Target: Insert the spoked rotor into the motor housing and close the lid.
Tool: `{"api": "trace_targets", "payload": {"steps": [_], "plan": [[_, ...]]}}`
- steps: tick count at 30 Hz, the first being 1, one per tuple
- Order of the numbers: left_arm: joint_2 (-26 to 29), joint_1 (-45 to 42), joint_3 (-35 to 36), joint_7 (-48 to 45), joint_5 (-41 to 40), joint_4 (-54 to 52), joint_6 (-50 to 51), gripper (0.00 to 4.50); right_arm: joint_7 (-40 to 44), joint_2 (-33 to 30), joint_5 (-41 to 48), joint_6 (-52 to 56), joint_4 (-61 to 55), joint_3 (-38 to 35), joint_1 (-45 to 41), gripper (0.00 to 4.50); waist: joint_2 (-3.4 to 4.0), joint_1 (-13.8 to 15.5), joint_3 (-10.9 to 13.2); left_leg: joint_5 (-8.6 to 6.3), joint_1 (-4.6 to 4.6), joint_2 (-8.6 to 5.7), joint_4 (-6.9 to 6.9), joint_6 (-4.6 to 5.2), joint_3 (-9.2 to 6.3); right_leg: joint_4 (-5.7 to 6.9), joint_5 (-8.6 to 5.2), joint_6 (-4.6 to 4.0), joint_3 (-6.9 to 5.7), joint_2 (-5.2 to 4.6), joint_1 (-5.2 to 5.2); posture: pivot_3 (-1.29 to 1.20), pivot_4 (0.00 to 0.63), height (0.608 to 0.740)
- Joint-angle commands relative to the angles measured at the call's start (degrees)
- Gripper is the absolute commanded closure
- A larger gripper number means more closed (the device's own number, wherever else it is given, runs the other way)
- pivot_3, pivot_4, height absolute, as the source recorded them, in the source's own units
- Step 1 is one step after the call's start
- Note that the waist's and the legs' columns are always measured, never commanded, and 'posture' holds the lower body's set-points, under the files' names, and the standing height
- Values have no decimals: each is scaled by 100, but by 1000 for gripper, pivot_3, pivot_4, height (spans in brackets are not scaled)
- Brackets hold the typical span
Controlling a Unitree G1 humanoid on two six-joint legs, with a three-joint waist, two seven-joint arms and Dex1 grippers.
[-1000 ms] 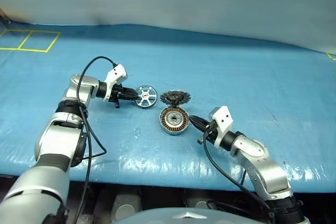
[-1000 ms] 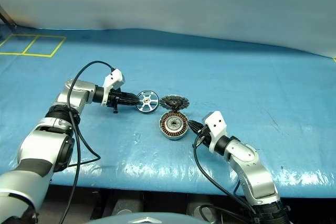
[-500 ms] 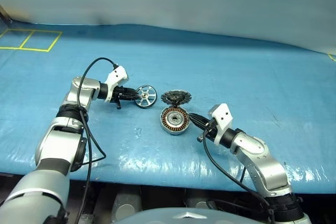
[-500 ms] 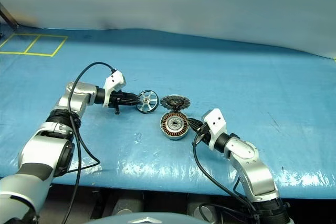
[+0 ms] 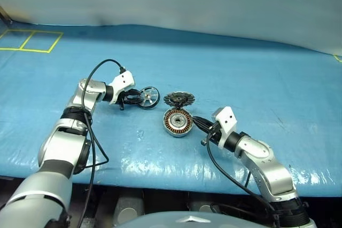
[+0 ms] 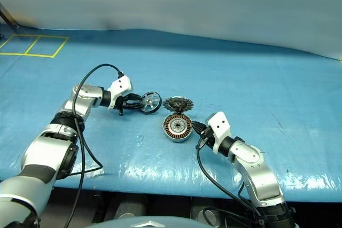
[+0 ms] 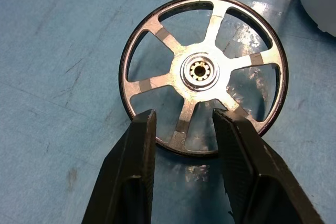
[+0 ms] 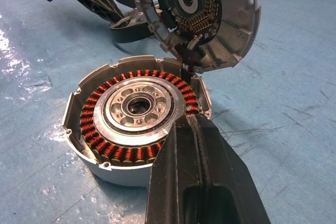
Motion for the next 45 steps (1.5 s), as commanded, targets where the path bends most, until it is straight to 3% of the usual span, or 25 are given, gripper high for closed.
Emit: {"api": "trace_targets", "payload": {"steps": [1, 4, 8, 22, 34, 45], "plan": [[-8, -107, -27, -8, 44, 31, -94, 2676, -17, 1, 3, -115, -147, -58, 4, 4500, 0, 0, 0, 0, 0, 0, 0, 0, 0, 0, 0, 0, 0, 0, 0, 0, 150, 740], [-45, -91, -9, -85, 6, 41, -58, 3221, -8, 4, -5, -112, -143, -48, 0, 4500, 0, 0, 0, 0, 0, 0, 0, 0, 0, 0, 0, 0, 0, 0, 0, 0, 150, 740], [-69, -77, 7, 11, 17, 32, -110, 4445, 2, -4, -13, -113, -134, -57, -1, 4500, 0, 1, 0, 0, 0, 0, 0, 0, 0, 0, 0, 0, 0, 0, 0, 0, 150, 740], [235, 241, 126, -295, -211, -361, -315, 4445, 25, -81, -17, -184, -77, -204, 48, 4500, 0, -24, 0, 0, 2, 1, -2, 0, 0, 0, 0, 1, 0, 0, 0, 0, 150, 740], [1086, 1526, -79, -1522, -581, -3317, 603, 4445, 723, -125, 394, -852, 459, -404, 116, 4500, 2, -4, 1, 0, 4, 2, -4, 0, 1, 0, -3, -6, 2, 0, 3, 0, 150, 740], [1143, 1796, -359, -2083, -1195, -4957, 1659, 4445, 991, -97, 234, -1393, 875, -330, 332, 4500, 3, 0, 1, 0, 6, 2, -1, 0, 2, 1, -4, -8, 2, 0, 3, 0, 150, 740]]}}
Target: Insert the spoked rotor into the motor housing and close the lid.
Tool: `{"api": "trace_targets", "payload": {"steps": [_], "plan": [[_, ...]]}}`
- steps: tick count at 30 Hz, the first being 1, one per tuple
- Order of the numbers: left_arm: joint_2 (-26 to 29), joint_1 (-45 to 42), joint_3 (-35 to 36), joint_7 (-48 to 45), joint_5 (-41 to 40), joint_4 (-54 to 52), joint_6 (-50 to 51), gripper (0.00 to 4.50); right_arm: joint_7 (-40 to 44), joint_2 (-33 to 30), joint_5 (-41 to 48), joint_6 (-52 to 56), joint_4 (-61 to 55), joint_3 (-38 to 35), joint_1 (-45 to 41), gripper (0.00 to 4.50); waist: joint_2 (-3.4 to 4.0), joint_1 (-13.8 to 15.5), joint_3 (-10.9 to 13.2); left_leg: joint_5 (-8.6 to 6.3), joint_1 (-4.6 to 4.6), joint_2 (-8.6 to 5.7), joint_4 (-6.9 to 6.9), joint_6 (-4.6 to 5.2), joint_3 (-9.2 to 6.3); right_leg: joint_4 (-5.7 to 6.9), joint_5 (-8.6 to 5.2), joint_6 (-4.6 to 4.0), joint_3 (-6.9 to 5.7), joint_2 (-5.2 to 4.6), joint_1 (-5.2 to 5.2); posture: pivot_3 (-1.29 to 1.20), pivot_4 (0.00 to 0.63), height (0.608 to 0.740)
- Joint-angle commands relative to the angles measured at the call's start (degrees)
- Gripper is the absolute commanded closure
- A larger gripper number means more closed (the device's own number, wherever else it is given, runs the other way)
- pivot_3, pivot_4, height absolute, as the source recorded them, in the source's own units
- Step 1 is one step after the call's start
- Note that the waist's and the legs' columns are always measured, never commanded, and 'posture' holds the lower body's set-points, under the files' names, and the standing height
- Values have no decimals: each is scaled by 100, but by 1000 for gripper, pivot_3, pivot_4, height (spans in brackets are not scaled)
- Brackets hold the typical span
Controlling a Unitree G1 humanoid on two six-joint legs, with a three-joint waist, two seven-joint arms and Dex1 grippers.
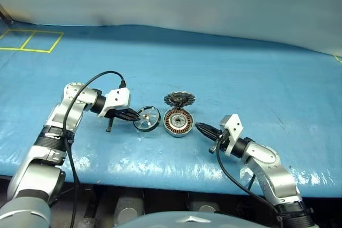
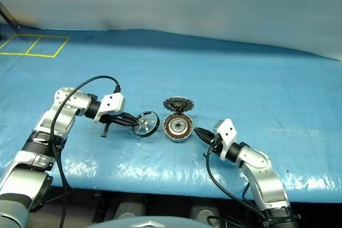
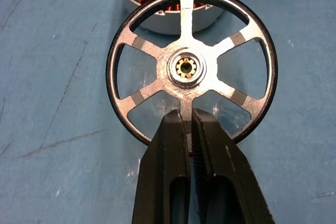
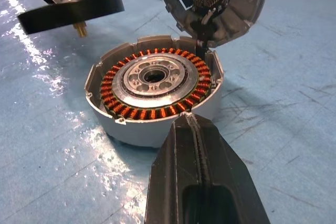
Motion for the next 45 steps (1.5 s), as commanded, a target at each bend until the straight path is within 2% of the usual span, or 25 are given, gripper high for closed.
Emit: {"api": "trace_targets", "payload": {"steps": [1, 5, 12, 18, 31, 45], "plan": [[23, -81, -49, -178, -280, -346, 302, 4445, -11, 23, -14, -207, -13, -47, 23, 4500, 0, -2, 0, 0, 0, 0, 0, 0, 0, 0, 0, 0, 0, 0, 0, 0, 150, 740], [-53, -229, -205, -263, -320, -252, 351, 4445, -55, 48, -39, -241, -6, -40, 66, 4500, 0, -7, 0, 0, 3, 0, 1, 0, 0, 1, 0, 0, 0, 1, 0, 0, 150, 740], [-618, -634, -260, 174, -238, 219, -34, 4445, -15, 85, 7, -370, -82, -20, 155, 4500, 0, 11, 0, 0, 0, -1, 9, 0, 0, -1, 0, 1, 0, 0, 4, 0, 150, 740], [-860, -841, -393, 269, -173, 522, -293, 4445, 13, 89, 1, -472, -111, 8, 195, 4500, 0, -20, 0, 0, 1, -1, 4, 0, 0, 0, 0, 1, 0, 1, 2, 0, 150, 740], [-1224, -1053, -554, 505, -12, 954, -677, 4445, -22, 131, -68, -507, -96, 56, 233, 4500, 0, 1, 0, 0, 0, -1, 6, 0, 0, 0, 1, 1, 1, 1, 3, 0, 150, 740], [-1373, -1097, -646, 591, 144, 1337, -953, 4445, -106, 137, -97, -520, -149, 71, 316, 4500, 0, 2, 0, 0, 0, -1, 7, 0, 0, 0, 1, 2, 1, 1, 3, 0, 150, 740]]}}
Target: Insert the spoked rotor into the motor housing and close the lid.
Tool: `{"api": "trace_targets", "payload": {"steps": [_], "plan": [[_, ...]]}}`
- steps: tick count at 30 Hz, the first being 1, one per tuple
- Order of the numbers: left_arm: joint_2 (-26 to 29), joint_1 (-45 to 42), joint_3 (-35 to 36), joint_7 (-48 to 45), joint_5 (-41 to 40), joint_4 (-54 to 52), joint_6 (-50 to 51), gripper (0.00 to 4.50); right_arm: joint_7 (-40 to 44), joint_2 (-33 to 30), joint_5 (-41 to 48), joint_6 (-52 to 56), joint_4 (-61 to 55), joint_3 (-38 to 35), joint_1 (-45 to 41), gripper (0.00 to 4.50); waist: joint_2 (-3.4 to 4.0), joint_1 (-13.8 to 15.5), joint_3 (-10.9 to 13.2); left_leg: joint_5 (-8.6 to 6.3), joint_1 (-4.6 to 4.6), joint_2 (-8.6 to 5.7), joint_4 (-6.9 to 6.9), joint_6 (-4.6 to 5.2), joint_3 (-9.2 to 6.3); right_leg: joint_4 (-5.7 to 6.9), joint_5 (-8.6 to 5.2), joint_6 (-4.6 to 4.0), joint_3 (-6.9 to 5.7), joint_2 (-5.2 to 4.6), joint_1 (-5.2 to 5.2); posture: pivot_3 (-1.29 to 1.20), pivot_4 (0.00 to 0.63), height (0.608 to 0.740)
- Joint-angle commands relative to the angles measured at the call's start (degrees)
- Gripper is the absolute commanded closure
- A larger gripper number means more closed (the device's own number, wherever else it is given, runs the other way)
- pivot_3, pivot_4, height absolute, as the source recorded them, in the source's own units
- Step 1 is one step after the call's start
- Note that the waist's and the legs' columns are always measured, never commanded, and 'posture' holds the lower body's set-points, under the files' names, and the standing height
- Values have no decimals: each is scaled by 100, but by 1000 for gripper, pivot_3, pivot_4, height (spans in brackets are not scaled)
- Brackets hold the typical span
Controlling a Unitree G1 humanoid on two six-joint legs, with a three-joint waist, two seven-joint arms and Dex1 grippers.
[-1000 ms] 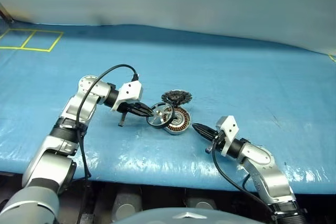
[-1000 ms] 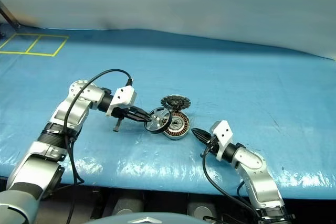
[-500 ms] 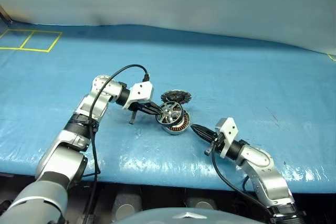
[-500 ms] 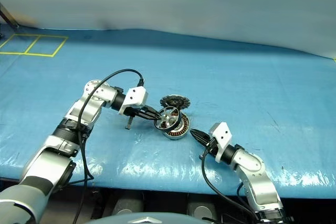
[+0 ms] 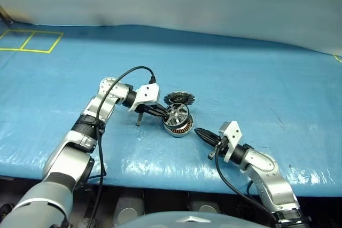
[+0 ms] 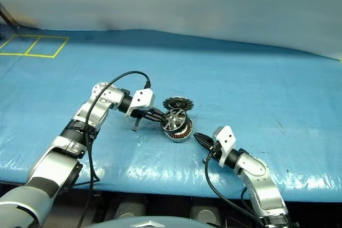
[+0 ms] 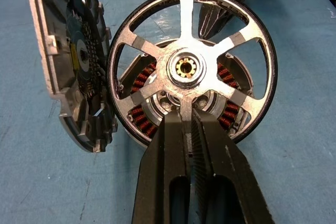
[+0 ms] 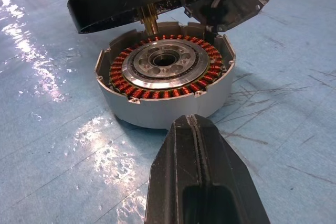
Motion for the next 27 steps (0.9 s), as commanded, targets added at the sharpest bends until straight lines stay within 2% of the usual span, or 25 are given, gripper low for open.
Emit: {"api": "trace_targets", "payload": {"steps": [1, 10, 13, 16, 27], "plan": [[-45, -130, 18, 49, 21, 50, -154, 4445, -8, 4, 19, -129, -202, -25, 29, 4500, 0, -1, 0, 0, 0, 0, 0, 0, 0, 0, 0, 0, 0, 0, 0, 0, 150, 740], [-80, -132, 20, 115, 93, 185, -291, 4445, -39, 5, 2, -138, -211, -34, 54, 4500, 0, 1, 0, 0, 1, 0, 0, 0, 0, 0, 0, 0, 0, 0, 1, 0, 150, 740], [-107, -146, 47, 168, 95, 187, -359, 3683, -49, 13, -7, -147, -193, -33, 47, 4500, 0, 1, 0, 0, 1, 0, 1, 0, 0, 0, 0, 0, 0, 0, 1, 0, 150, 740], [-162, -156, 98, 280, 76, 191, -413, 2724, -62, 20, -16, -155, -182, -33, 40, 4500, 0, 2, 0, 0, 0, 0, 0, 0, 0, 0, 0, 0, 0, 0, 0, 0, 150, 740], [-103, -42, 188, 333, -51, 3, -423, 2724, -109, 18, -18, -189, -159, -57, 39, 4500, 0, 0, 0, 0, 0, 0, 0, 0, 0, 0, 0, 0, 0, 0, 0, 0, 150, 740]]}}
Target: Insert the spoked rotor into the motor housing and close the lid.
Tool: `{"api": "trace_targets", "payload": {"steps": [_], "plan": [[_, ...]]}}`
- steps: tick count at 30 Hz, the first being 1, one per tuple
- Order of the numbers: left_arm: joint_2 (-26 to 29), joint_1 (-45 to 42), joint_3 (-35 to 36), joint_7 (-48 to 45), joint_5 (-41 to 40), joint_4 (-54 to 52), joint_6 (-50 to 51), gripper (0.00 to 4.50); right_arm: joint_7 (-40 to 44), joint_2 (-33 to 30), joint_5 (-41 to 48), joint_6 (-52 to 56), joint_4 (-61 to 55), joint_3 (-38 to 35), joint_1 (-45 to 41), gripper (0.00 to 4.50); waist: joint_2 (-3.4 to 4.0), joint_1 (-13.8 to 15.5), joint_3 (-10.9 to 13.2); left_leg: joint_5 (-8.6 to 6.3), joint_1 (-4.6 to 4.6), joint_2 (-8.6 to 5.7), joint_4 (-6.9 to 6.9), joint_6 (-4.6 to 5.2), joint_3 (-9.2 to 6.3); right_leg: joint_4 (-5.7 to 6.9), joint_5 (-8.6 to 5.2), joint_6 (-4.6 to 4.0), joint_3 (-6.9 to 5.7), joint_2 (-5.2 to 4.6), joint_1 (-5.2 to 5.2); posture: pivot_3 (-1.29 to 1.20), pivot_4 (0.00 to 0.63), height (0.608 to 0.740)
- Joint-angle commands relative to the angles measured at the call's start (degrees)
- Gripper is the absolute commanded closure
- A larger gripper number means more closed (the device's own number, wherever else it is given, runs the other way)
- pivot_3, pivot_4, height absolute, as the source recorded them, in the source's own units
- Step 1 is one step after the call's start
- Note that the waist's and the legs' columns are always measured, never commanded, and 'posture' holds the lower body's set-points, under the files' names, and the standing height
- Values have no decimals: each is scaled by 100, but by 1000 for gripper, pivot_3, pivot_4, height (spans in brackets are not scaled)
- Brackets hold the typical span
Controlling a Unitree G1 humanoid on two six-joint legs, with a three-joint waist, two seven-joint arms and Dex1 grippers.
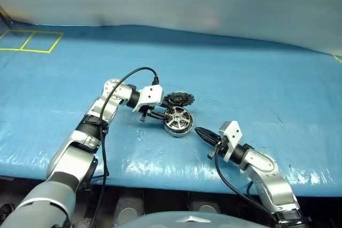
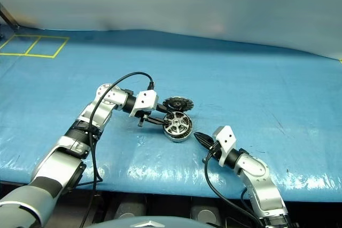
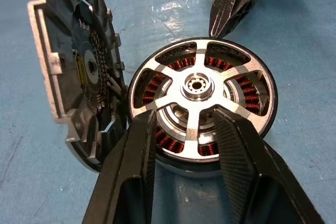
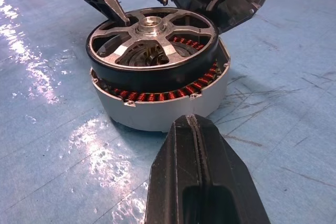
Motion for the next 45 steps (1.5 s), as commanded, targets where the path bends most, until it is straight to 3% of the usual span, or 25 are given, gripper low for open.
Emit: {"api": "trace_targets", "payload": {"steps": [1, 25, 32, 39, 45], "plan": [[61, -1, 201, 63, -165, -226, -68, 2724, -10, 1, 23, -146, -125, -65, 17, 4500, 0, -1, 0, 0, 0, 0, 0, 0, 0, 0, 0, 0, 0, 0, 0, 0, 150, 740], [526, 1128, 794, 517, -935, -1612, 899, 2724, -20, -2, 206, -31, -365, -167, -382, 4500, 1, 2, 0, 0, 3, 0, 0, 0, 0, 0, 0, 0, 1, 0, 2, 0, 150, 740], [545, 1517, 910, 806, -1016, -1833, 999, 2724, -243, -15, 169, 439, -578, -157, -597, 4500, 2, -5, -1, 0, 5, 1, 0, 0, 0, 1, 0, 0, 1, 0, 2, 0, 150, 740], [578, 2015, 1042, 1116, -1103, -2178, 1059, 2724, -344, -130, -116, 783, -1071, 195, -969, 4500, 2, -5, -1, 0, 5, 1, -3, 0, 0, 1, 0, -1, 1, 0, 1, 0, 150, 740], [587, 2480, 1151, 1398, -1155, -2479, 1136, 2724, -436, -29, -517, 623, -737, 603, -1180, 4500, 2, 2, -1, 0, 5, 1, -3, 0, 1, 0, 0, -1, 1, 0, 0, 0, 150, 740]]}}
